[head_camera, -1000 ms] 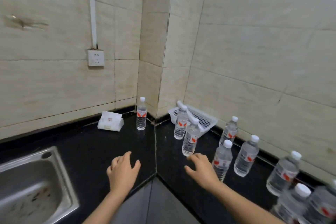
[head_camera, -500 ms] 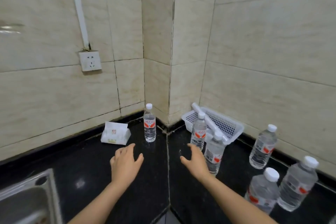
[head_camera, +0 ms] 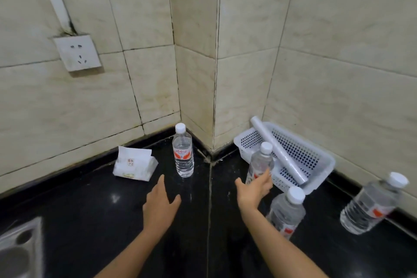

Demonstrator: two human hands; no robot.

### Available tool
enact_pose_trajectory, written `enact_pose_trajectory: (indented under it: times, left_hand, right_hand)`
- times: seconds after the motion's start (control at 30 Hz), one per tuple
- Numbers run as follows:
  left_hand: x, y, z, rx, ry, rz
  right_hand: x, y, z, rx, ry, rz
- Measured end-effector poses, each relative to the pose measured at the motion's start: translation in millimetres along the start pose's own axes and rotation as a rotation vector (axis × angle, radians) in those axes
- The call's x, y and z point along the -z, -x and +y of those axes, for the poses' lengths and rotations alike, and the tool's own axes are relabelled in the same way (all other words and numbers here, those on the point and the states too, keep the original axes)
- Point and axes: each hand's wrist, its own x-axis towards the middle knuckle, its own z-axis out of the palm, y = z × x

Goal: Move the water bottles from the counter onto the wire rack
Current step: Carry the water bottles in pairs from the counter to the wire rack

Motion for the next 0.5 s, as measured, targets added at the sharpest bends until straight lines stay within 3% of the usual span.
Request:
enact_pose_trajectory:
  times: [0.3,0.5]
  left_hand:
    - [-23.6,-64.2,11.8,-0.013,0.139,-0.087]
    - [-38.1,-108.8,12.6,-0.038,0.347,-0.052]
  right_hand:
    - [-8.6,-43.0,3.3,-0.162,-0.16,0.172]
    - [-14.2,-66.0,19.2,-0.197,-0.094,0.193]
